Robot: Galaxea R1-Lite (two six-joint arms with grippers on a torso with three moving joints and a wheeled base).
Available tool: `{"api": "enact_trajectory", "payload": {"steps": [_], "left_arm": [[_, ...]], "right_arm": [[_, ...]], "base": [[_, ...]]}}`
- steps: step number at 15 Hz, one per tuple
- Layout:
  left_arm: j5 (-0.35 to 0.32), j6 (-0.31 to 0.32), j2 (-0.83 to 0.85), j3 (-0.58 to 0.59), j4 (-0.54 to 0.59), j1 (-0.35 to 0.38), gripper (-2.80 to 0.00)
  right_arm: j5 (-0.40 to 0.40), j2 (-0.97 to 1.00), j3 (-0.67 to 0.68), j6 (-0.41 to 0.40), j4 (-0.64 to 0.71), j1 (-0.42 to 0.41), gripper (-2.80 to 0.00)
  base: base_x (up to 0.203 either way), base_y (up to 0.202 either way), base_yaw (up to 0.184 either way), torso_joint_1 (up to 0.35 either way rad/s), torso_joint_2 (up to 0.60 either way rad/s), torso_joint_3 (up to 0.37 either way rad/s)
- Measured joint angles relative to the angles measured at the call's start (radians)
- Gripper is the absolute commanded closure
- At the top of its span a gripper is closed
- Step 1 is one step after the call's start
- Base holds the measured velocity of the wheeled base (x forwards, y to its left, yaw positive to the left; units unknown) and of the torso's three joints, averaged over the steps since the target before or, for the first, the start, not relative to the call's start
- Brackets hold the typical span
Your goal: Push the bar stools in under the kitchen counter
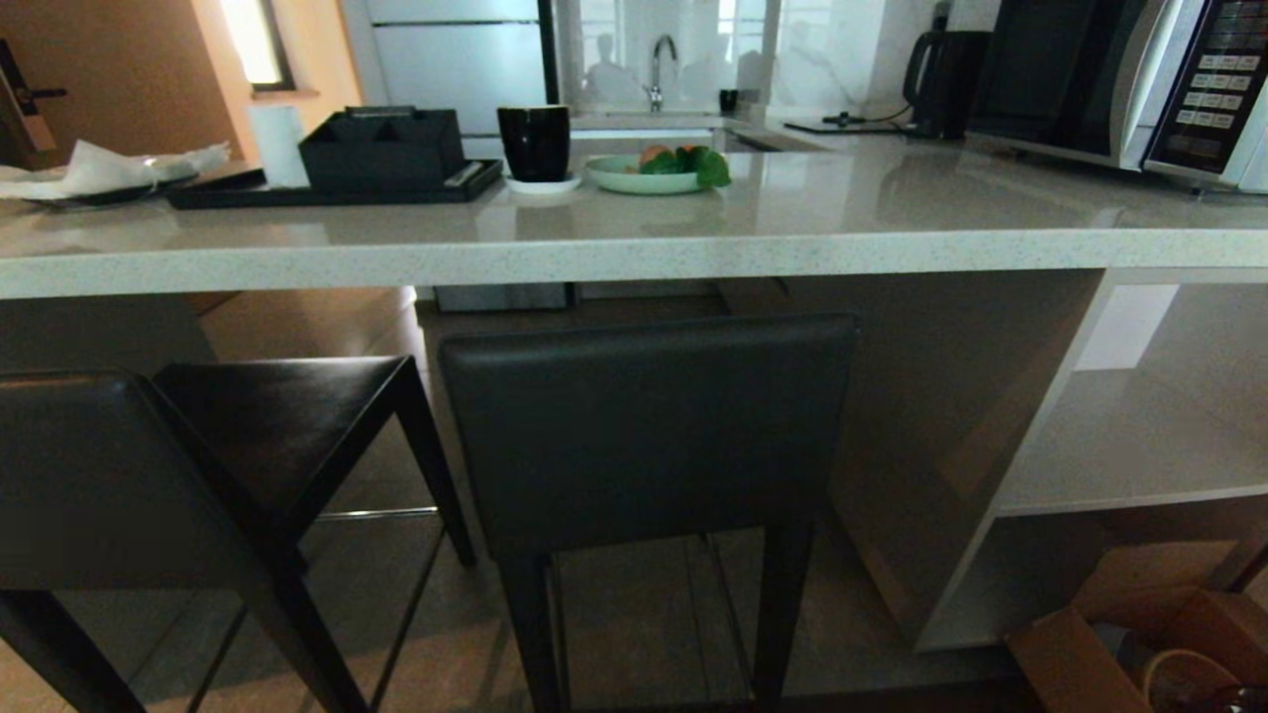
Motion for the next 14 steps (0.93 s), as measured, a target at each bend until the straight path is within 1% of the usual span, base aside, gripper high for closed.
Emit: {"api": "enact_trajectory", "payload": {"steps": [3,6,14], "left_arm": [[0.000,0.000,0.000,0.000,0.001,0.000,0.00],[0.000,-0.014,0.000,0.000,0.000,0.000,0.00],[0.000,-0.020,0.000,0.000,-0.002,0.000,0.00]], "right_arm": [[-0.002,0.000,0.000,0.000,-0.001,0.000,0.00],[-0.008,0.000,0.000,0.040,-0.001,0.000,0.00],[-0.008,0.000,0.000,0.045,-0.002,0.000,0.00]], "base": [[0.000,0.000,0.000,0.000,0.00,0.000],[0.000,0.000,0.000,0.000,0.00,0.000],[0.000,0.000,0.000,0.000,0.00,0.000]]}}
